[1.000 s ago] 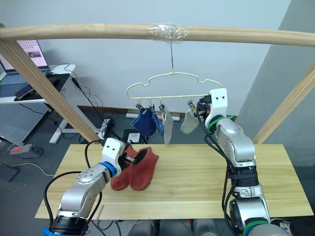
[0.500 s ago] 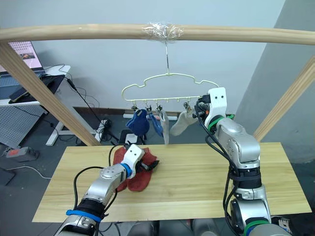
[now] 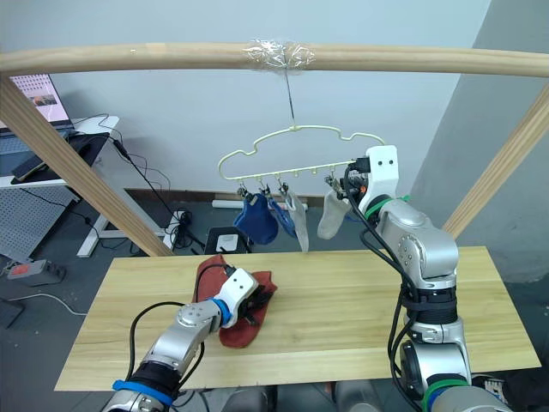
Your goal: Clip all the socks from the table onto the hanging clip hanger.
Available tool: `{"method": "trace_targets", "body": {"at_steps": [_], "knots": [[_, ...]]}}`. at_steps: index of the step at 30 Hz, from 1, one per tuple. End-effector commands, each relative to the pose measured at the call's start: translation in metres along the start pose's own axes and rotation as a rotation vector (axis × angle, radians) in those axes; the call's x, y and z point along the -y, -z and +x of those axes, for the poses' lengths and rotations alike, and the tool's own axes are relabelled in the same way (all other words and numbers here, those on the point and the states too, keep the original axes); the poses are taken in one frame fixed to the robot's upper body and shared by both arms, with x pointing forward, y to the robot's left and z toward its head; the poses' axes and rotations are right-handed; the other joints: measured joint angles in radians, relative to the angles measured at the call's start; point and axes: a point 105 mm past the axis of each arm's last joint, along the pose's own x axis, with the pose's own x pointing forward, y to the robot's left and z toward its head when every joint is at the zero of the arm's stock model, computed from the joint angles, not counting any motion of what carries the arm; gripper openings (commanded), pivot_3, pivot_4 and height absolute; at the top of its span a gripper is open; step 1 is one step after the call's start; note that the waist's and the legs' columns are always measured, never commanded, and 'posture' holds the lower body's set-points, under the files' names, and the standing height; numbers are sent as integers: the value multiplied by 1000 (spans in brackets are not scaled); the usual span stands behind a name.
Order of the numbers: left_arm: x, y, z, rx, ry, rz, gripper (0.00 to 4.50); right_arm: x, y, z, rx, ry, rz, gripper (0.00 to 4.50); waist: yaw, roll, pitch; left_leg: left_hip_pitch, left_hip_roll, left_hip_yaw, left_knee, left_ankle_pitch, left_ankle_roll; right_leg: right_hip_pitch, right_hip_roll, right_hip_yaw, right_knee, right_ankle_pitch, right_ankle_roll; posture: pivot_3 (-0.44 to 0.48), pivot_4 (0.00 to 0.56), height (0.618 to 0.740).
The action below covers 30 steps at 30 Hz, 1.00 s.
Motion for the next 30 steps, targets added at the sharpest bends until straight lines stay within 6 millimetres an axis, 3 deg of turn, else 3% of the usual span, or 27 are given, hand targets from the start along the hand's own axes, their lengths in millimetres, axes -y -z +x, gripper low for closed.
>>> {"method": "trace_targets", "body": {"at_steps": [1,11,16,20,30], "knots": [[7,-22,-2,106,4,-2,10,-3,-18,-4,63,-12,15,247,0,0,0,0,0,0,0,0,0,0,0,0,0,0,0,-76,132,740],[42,-138,-14,579,127,-95,10,-3,-5,-11,-115,-56,311,247,1,0,0,-1,-1,0,1,0,0,0,-1,0,0,0,0,-78,131,740],[56,-176,-22,718,143,16,10,-9,-4,-14,-176,-66,462,247,0,0,0,-1,0,0,1,0,0,0,0,0,0,0,0,-102,132,740],[67,-187,-22,755,163,78,10,-12,-6,-15,-191,-58,527,247,-1,0,0,-1,-1,1,1,0,0,0,0,0,0,0,0,-108,135,740],[77,-190,-19,767,190,121,10,-12,-4,-14,-216,-24,606,247,-3,0,0,-1,-1,1,1,0,0,0,0,0,0,0,0,-114,143,740]]}}
